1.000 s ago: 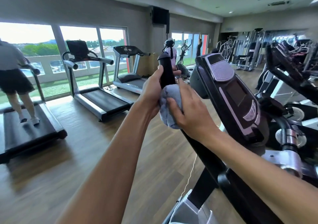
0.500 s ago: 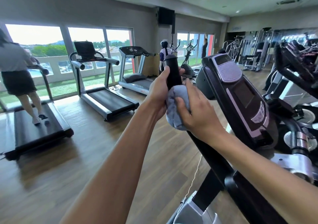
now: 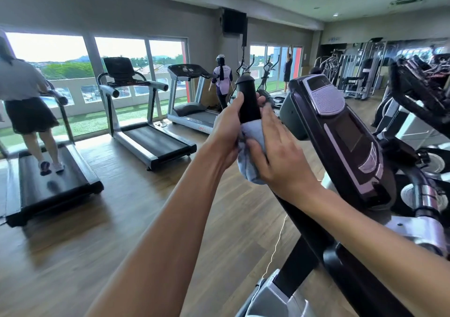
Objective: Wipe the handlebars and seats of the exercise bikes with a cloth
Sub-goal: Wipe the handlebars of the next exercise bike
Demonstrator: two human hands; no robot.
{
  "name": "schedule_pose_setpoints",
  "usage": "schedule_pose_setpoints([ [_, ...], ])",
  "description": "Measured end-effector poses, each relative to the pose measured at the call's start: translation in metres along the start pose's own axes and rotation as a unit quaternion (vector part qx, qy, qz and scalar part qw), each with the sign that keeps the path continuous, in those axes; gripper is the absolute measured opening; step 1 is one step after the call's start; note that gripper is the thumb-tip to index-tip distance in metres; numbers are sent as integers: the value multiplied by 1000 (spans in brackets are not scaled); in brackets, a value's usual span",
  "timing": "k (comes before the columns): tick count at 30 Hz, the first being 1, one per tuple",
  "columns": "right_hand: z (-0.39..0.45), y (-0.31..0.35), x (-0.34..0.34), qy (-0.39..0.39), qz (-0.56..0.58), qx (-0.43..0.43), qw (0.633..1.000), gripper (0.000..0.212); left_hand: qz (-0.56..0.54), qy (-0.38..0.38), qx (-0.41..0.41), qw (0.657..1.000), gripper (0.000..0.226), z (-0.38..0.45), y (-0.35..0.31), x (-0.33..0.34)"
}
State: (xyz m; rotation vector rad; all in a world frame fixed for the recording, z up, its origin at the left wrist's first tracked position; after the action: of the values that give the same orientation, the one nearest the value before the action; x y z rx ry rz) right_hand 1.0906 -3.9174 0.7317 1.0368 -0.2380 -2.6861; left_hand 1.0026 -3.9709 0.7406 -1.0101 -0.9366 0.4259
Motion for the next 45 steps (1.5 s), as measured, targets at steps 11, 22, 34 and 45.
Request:
schedule_pose_setpoints([
  [11,16,8,0,6,-19,-38,999,75,30,3,-14,999,45,-1,2,-2],
  [22,-45,-8,-18,73,-1,-64,995,77,63,12,14,998,44,3,-1,3],
  [34,-91,-10,-27,147,-33,-97,984,75,88,5,13,996,44,0,-4,-1],
  [45,-40,-4,-11,123,4,-4,992,83,83,-28,25,996,63,-2,-5,-2],
])
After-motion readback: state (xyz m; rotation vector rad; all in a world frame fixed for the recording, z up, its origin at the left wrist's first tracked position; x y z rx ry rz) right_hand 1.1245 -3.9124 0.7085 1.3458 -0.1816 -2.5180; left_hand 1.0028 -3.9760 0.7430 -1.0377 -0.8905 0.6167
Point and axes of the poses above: each hand's wrist, its own z-axis towards the middle knuckle, its own x-axis out of the palm, y = z × x, the point moved 9 cm from there along z, towards the middle knuckle, and after that the axes turned 3 degrees about -z, right-handed, at the moved point
